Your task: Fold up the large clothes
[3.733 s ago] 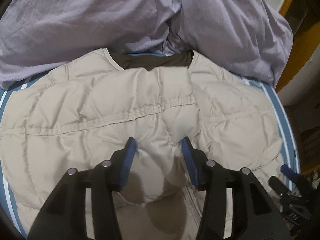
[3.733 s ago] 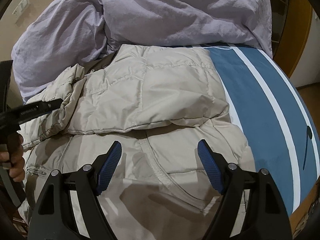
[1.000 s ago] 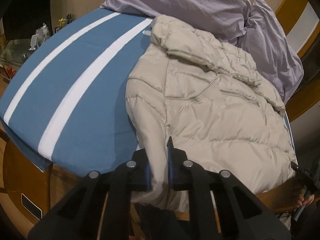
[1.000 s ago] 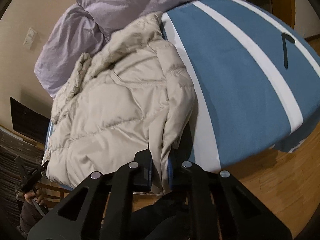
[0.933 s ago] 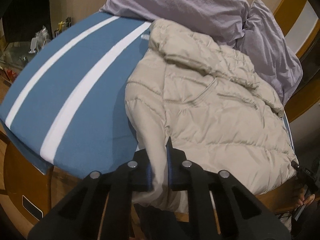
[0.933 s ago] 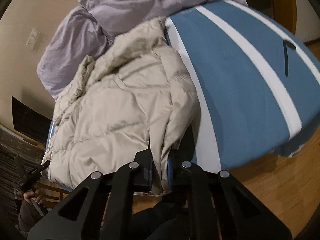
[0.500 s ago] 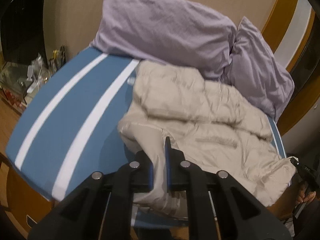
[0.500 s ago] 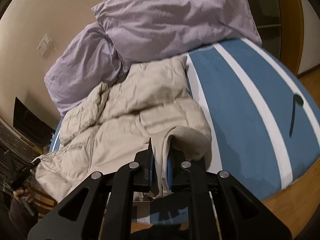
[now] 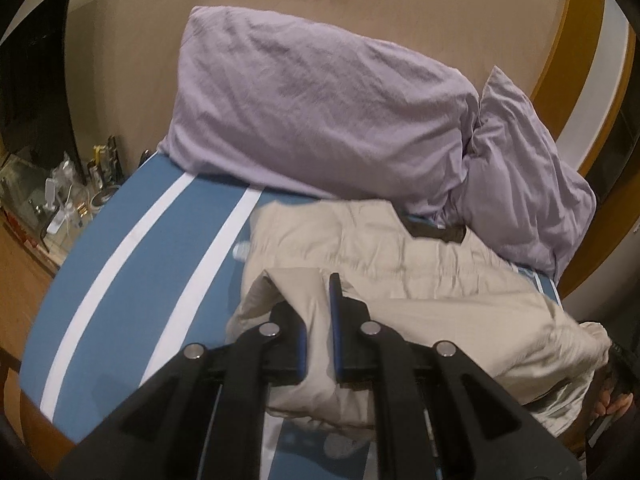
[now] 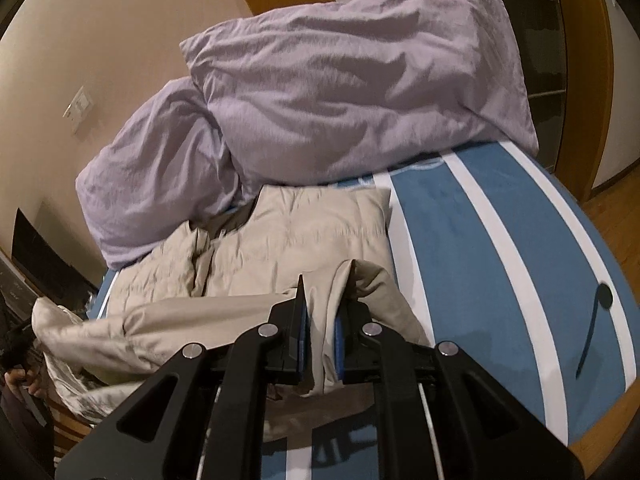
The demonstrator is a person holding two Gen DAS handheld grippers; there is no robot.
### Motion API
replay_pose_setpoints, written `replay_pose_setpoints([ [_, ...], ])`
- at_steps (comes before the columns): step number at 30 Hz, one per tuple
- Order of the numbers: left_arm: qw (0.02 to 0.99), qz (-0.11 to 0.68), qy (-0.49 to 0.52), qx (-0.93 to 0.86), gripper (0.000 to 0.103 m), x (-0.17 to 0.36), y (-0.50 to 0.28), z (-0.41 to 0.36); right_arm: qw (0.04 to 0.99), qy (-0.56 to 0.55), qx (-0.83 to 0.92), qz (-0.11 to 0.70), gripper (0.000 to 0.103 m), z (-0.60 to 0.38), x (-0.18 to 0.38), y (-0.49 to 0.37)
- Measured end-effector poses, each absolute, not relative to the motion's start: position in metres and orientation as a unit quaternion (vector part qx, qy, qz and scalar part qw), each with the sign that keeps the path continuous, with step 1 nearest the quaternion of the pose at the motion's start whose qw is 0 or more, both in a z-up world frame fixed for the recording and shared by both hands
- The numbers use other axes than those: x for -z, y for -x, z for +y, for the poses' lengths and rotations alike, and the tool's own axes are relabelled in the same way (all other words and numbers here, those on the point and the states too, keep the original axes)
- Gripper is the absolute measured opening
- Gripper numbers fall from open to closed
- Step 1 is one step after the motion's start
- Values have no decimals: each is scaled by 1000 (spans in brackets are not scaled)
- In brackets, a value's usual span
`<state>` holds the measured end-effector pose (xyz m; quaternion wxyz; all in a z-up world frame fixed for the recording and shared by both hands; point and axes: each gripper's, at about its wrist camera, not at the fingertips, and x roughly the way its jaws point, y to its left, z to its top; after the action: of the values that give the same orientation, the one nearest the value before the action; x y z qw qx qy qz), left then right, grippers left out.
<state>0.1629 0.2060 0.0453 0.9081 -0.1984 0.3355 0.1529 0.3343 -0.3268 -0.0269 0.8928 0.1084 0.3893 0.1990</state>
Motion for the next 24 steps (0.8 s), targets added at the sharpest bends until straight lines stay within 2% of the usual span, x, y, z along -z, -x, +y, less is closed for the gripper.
replay_pose_setpoints([
  [13, 914, 329, 188, -145, 10, -60, -243, 228, 899, -111, -179, 383, 11, -300, 18, -411],
  [24, 906, 350, 187, -146, 10, -47, -309, 254, 898, -94, -146, 405, 11, -269, 32, -474],
])
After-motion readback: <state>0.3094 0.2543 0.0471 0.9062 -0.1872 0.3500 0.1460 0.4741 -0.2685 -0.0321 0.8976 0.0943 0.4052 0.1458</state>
